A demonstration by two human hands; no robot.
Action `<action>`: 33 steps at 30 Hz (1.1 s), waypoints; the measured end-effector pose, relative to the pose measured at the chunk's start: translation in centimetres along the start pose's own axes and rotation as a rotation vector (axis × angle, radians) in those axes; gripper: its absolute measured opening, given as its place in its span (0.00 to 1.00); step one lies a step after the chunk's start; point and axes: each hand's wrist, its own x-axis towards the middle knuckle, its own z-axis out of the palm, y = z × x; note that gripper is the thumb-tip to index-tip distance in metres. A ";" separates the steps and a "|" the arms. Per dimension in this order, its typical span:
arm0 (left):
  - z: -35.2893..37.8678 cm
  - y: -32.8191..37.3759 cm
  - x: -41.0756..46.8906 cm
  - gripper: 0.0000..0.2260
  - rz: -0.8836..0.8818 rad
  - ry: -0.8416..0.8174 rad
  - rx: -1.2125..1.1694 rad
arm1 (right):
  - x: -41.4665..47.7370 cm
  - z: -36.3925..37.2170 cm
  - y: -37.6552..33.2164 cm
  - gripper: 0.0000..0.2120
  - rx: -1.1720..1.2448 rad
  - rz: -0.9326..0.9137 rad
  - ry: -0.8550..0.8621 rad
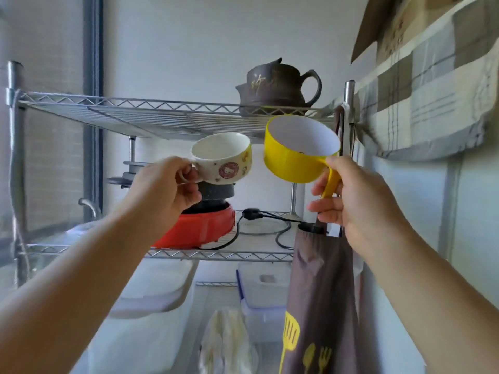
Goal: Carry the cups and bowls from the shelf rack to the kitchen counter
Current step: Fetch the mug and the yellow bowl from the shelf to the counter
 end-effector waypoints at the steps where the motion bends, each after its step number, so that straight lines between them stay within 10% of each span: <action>1: -0.8 -1.4 -1.1 0.11 -0.008 -0.012 0.002 | -1.2 -0.5 1.2 0.19 -0.003 0.021 0.006; 14: -10.3 -18.9 -14.4 0.20 -0.195 -0.065 0.088 | -17.9 -6.2 17.8 0.16 -0.081 0.296 0.079; 24: -16.3 -28.6 -24.4 0.08 -0.476 -0.111 0.191 | -30.8 -10.4 25.3 0.17 -0.171 0.620 0.143; 33: -16.4 -34.4 -31.7 0.11 -0.718 -0.436 0.367 | -39.8 -14.7 25.2 0.22 -0.214 0.835 0.311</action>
